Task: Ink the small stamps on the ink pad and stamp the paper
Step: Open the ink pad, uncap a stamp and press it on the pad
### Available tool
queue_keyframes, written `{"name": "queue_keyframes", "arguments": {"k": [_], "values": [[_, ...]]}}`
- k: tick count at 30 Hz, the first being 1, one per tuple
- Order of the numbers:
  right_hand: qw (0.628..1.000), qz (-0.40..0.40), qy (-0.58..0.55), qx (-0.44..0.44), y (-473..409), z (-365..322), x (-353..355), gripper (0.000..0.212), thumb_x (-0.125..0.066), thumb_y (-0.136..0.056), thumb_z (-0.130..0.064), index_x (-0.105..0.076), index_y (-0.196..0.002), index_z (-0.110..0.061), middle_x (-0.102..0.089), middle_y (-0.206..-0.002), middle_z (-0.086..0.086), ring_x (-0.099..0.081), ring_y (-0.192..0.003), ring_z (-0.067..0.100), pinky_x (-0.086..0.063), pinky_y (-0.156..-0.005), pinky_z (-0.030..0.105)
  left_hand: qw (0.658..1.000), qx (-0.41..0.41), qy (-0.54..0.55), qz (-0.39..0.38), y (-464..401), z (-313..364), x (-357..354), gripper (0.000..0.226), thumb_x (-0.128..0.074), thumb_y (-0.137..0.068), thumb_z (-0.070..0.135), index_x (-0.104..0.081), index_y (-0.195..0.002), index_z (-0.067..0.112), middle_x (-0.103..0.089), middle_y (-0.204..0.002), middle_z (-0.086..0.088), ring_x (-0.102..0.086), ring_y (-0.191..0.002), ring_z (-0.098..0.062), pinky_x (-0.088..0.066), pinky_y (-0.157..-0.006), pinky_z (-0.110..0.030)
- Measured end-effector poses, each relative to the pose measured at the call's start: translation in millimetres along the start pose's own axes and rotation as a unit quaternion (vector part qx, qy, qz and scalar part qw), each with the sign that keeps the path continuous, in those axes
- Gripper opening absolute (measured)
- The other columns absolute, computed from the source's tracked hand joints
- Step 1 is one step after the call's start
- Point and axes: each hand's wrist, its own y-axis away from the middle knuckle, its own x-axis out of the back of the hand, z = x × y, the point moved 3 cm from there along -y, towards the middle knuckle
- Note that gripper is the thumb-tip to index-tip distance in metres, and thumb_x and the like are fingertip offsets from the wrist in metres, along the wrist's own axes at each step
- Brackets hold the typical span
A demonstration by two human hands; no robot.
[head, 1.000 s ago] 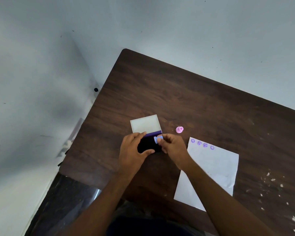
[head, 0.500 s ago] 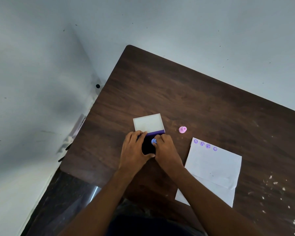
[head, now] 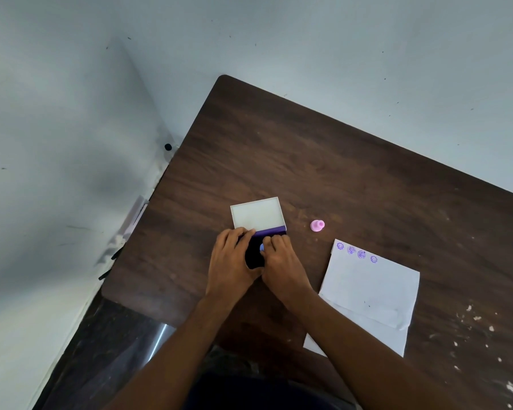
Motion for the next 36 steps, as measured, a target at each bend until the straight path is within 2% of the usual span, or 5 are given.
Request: {"name": "queue_keyframes", "arguments": {"k": [13,27,32,34,36], "values": [[0.999,0.042,-0.019,0.009,2.8,-1.3,0.6,0.051,-0.074,-0.081,-0.010,-0.055,-0.128,-0.001,-0.061,-0.126,0.018,-0.058,-0.113,0.033,-0.047,-0.101,0.041,1.000,0.007,0.002,-0.007,-1.3,0.1,-2.1,0.083,-0.086,-0.064,0.042,-0.053,-0.135,0.014,-0.055,-0.137,-0.010,-0.046,-0.127,-0.030,-0.040,-0.106,-0.041],[0.997,0.016,-0.058,-0.038,0.2,-2.4,10.6,0.043,-0.065,-0.090,-0.018,-0.054,-0.130,-0.009,-0.057,-0.133,0.011,-0.050,-0.121,0.026,-0.038,-0.107,0.035,1.000,0.009,-0.026,-0.010,-1.7,3.0,-4.0,0.082,-0.079,-0.068,0.049,-0.048,-0.138,0.016,-0.051,-0.140,-0.009,-0.042,-0.129,-0.026,-0.037,-0.108,-0.037],[0.924,0.192,-0.271,-0.187,27.3,11.8,33.7,0.026,-0.066,-0.090,-0.022,-0.068,-0.113,-0.008,-0.067,-0.104,-0.002,-0.059,-0.088,0.008,-0.047,-0.083,0.015,1.000,0.005,-0.008,-0.028,-2.8,12.7,-0.7,0.098,-0.078,-0.065,0.062,-0.040,-0.144,0.019,-0.043,-0.148,-0.009,-0.037,-0.134,-0.027,-0.035,-0.109,-0.041],[0.889,0.183,-0.342,-0.243,33.0,18.5,35.7,0.024,-0.067,-0.089,-0.027,-0.072,-0.107,-0.012,-0.066,-0.089,-0.012,-0.061,-0.077,0.005,-0.045,-0.072,0.010,1.000,-0.018,0.008,-0.021,-3.6,18.8,1.4,0.094,-0.080,-0.066,0.059,-0.044,-0.142,0.017,-0.048,-0.144,-0.010,-0.042,-0.132,-0.029,-0.037,-0.108,-0.042],[0.812,0.157,-0.478,-0.297,39.3,28.9,35.8,0.019,-0.065,-0.091,-0.025,-0.074,-0.100,-0.011,-0.067,-0.071,-0.010,-0.057,-0.060,0.006,-0.046,-0.060,0.015,0.999,-0.049,0.016,-0.003,-3.5,31.2,4.1,0.088,-0.082,-0.065,0.054,-0.050,-0.137,0.014,-0.054,-0.138,-0.010,-0.047,-0.126,-0.029,-0.039,-0.105,-0.042]]}}
